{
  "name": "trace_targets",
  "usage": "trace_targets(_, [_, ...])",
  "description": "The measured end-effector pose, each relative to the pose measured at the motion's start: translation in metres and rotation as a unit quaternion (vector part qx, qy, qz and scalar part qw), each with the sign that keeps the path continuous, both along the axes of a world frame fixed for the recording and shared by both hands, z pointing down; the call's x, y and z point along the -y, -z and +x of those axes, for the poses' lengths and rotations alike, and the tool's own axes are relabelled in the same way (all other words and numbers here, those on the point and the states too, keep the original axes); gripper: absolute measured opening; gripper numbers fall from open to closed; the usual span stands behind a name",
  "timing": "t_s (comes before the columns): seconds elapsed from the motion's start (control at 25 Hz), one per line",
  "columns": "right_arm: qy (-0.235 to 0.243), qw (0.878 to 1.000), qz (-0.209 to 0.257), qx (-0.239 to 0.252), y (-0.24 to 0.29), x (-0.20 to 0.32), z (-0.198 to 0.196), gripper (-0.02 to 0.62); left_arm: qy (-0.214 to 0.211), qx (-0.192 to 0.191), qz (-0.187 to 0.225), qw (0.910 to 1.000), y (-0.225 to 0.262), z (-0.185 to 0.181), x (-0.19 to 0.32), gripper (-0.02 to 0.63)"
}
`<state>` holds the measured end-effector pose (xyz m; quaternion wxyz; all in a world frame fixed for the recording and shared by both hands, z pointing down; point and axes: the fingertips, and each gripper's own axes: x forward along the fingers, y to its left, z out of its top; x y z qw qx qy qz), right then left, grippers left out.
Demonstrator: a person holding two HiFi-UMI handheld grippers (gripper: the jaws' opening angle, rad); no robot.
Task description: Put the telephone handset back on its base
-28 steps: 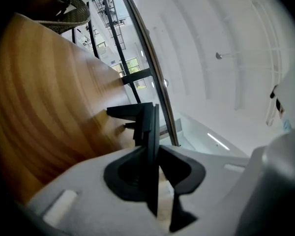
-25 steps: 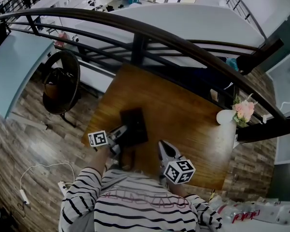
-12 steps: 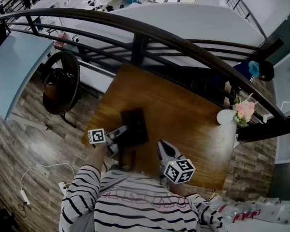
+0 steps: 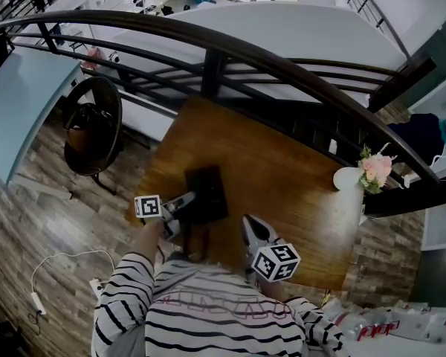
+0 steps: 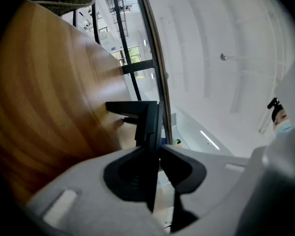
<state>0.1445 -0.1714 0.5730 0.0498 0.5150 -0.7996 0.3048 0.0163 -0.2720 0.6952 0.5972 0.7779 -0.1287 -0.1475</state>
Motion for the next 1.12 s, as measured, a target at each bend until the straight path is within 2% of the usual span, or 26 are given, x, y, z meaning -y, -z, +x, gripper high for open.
trace_targets(0.24, [0.002,1.000,0.000,0.001,0.002,-0.002,-0.003,0.000,0.009,0.080,0.024,0.9965,-0.007,-0.006,-0.002,0.091])
trace_targets(0.4, [0.005,1.000,0.000,0.002,0.000,0.000,-0.004,0.000,0.012,0.078,0.045,0.9959,-0.001,-0.002,-0.001,0.129])
trace_targets(0.52, [0.007,1.000,0.002,0.001,0.001,0.000,-0.008,0.001,0.023,0.104,0.051,0.9930,-0.001,-0.007,-0.003,0.211])
trace_targets(0.64, [0.008,1.000,0.003,0.001,0.002,0.000,-0.009,0.000,0.033,0.122,0.066,0.9898,0.003,-0.013,-0.006,0.215])
trace_targets(0.88, [0.013,1.000,0.005,0.004,0.001,0.000,-0.016,0.000,0.070,0.133,0.077,0.9857,0.009,-0.031,-0.009,0.214])
trace_targets(1.12, [0.021,1.000,0.007,0.005,0.002,-0.001,-0.024,0.000,0.110,0.124,0.087,0.9823,0.021,-0.047,-0.011,0.213])
